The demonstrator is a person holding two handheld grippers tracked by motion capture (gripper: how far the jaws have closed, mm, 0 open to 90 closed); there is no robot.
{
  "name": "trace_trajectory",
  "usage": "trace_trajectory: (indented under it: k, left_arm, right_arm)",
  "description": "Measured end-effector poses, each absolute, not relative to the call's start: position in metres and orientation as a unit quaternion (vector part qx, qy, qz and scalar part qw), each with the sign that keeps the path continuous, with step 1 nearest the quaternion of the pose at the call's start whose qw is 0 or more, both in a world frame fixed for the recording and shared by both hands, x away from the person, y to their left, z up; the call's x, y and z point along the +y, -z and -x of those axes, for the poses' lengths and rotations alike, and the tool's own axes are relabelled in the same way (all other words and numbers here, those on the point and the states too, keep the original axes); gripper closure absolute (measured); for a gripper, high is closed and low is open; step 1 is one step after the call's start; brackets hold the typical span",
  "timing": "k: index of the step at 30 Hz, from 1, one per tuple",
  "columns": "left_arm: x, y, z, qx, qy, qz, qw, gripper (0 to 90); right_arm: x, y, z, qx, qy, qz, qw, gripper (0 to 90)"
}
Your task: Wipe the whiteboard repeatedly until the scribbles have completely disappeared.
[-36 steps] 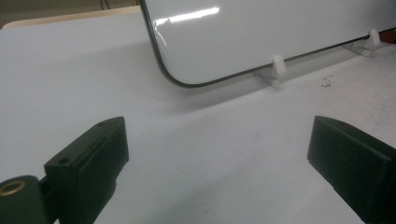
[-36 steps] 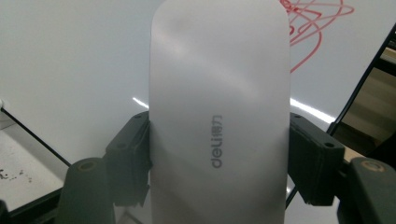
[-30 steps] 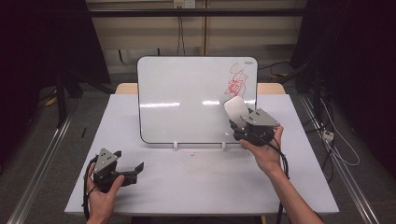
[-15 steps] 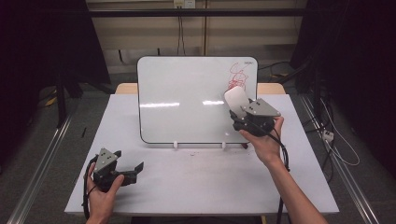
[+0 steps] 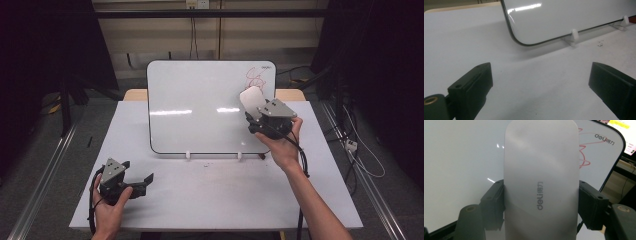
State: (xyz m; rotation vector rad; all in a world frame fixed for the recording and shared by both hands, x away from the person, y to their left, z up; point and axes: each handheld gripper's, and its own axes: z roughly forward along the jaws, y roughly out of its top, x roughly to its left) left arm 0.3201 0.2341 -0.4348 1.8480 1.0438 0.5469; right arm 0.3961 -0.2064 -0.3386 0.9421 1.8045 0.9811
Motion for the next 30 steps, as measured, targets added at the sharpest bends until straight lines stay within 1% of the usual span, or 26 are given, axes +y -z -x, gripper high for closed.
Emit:
trace_trajectory:
  k: [13,30]
  left_arm:
    - [0.234,0.435,-0.321,0.423,-0.224,-0.751,0.454,5.2]
    - [0.232,0.435,-0.321,0.42,-0.222,-0.754,0.453,5.2]
  right_arm:
    - [-0.197,0.329,-0.421,0.723,-0.376,-0.374,0.442,31.3]
    - [-0.206,0.316,-0.449,0.717,-0.345,-0.394,0.459,31.3]
